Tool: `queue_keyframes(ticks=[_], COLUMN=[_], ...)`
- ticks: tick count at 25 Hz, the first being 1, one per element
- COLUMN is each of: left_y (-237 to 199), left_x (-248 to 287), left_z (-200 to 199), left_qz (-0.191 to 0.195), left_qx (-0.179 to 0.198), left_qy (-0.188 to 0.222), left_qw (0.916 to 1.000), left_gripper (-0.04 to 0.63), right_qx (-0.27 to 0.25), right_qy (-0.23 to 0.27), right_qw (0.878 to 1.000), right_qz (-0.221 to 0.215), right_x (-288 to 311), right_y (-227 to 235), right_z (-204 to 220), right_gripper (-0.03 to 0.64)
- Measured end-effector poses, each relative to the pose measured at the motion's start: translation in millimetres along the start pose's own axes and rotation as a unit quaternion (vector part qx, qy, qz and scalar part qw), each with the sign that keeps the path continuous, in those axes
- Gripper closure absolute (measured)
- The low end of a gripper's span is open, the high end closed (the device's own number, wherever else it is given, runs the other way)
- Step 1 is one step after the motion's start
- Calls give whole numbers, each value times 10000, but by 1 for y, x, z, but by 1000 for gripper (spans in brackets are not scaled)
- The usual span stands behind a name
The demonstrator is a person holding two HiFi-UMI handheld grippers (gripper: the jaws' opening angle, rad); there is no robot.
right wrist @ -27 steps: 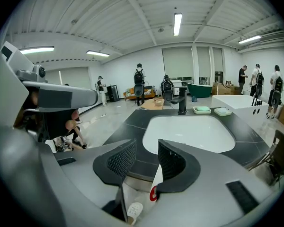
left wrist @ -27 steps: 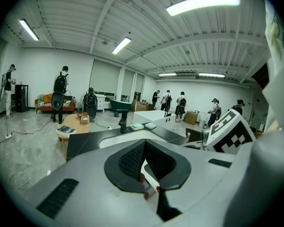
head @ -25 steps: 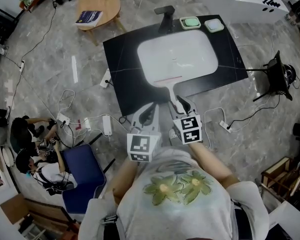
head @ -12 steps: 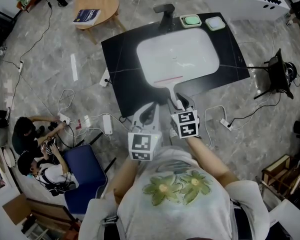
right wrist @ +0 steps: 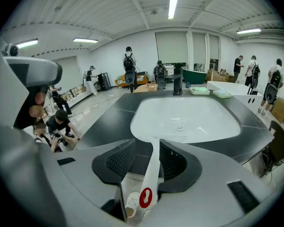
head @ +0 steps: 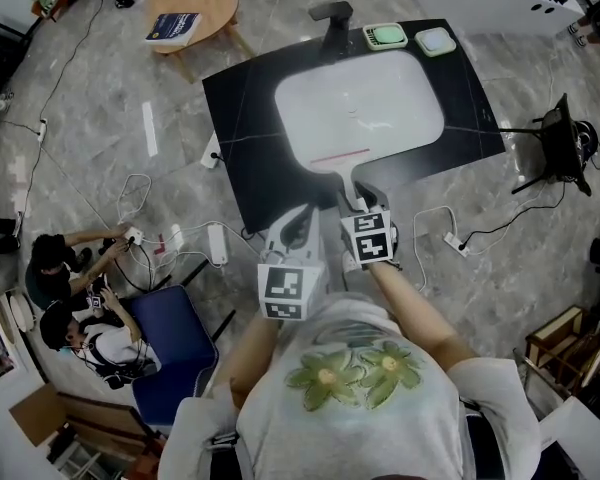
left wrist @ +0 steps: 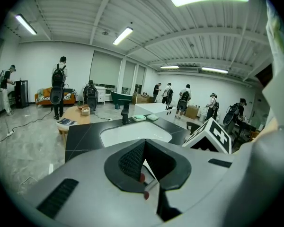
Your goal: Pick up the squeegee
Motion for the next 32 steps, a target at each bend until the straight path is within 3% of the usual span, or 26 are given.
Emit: queue_keyframes(ticks=[10, 32], left_y=[0, -14], left_x=[6, 1], left_z=[2, 8], left_qz=[47, -46], left_qx=[26, 64], left_qy=[-39, -175], left_qw=[10000, 9998], left_gripper=[586, 586], right_qx=[233, 185], right_qy=[-303, -579], right_qw=[9991, 9971], right_qz=[183, 451], right_x=[27, 53], right_y=[10, 15], right_z=[17, 34], right_gripper=[480, 480])
Point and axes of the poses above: the fingertips, and each gripper's own axes: x forward along the fingers, y to its right, z out of its underside, the point moved 6 cm from there along -x, backward along the fingers, and after that the axes turned 2 degrees about -z, right-handed, at the moved point
